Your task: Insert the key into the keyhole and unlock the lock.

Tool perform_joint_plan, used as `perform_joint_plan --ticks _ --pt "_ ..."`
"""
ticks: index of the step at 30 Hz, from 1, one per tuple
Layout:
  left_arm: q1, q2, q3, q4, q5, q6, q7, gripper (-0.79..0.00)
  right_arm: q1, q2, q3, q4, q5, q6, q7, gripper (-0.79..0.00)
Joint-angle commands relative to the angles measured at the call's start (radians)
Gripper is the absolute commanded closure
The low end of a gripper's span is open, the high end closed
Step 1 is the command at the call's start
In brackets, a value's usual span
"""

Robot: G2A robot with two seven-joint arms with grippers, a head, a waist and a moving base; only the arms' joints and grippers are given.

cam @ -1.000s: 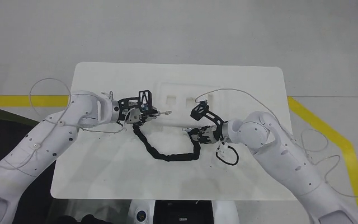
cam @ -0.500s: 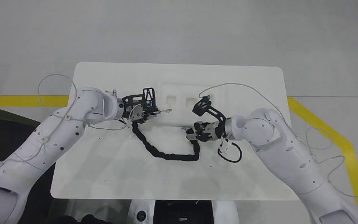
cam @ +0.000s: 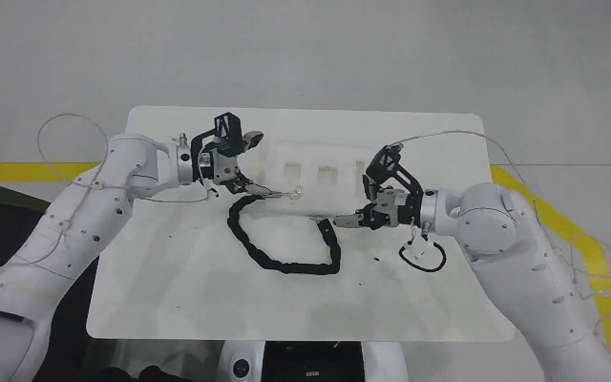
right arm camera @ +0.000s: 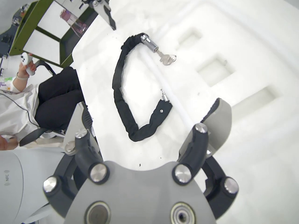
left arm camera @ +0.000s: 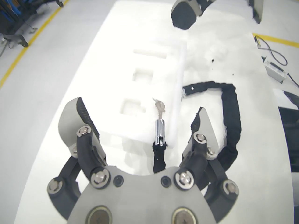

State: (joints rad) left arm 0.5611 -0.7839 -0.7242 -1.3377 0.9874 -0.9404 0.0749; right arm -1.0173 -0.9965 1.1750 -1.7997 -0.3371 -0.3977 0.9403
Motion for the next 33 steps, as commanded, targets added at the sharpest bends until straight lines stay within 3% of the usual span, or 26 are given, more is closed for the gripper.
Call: perform_joint_plan --ticks 1,6,11,22,33 --pt "-0.008 0.0 -0.025 -0.003 0.07 0.02 0.078 -0.785 -0.011 0.004 0.038 -0.009 -0.013 0.004 -0.043 -0.785" --pt "-0.012 0.0 -0.07 0.033 0.224 0.082 0.251 -0.785 -0.025 0.012 0.113 -0.002 -0.089 -0.004 -0.155 -0.785" --pt "-0.036 -0.005 -0.099 0.095 0.286 0.076 0.382 -0.785 -0.012 0.017 0.172 0.026 -0.186 -0.017 -0.26 -0.785" --pt "-0.139 -0.026 -0.104 0.26 0.475 0.048 0.594 -0.785 0.042 0.032 0.26 0.071 -0.329 0.004 -0.263 -0.785" --pt "-0.174 -0.038 -0.088 0.312 0.539 0.018 0.657 -0.784 0.069 0.043 0.301 0.069 -0.37 0.011 -0.208 -0.784"
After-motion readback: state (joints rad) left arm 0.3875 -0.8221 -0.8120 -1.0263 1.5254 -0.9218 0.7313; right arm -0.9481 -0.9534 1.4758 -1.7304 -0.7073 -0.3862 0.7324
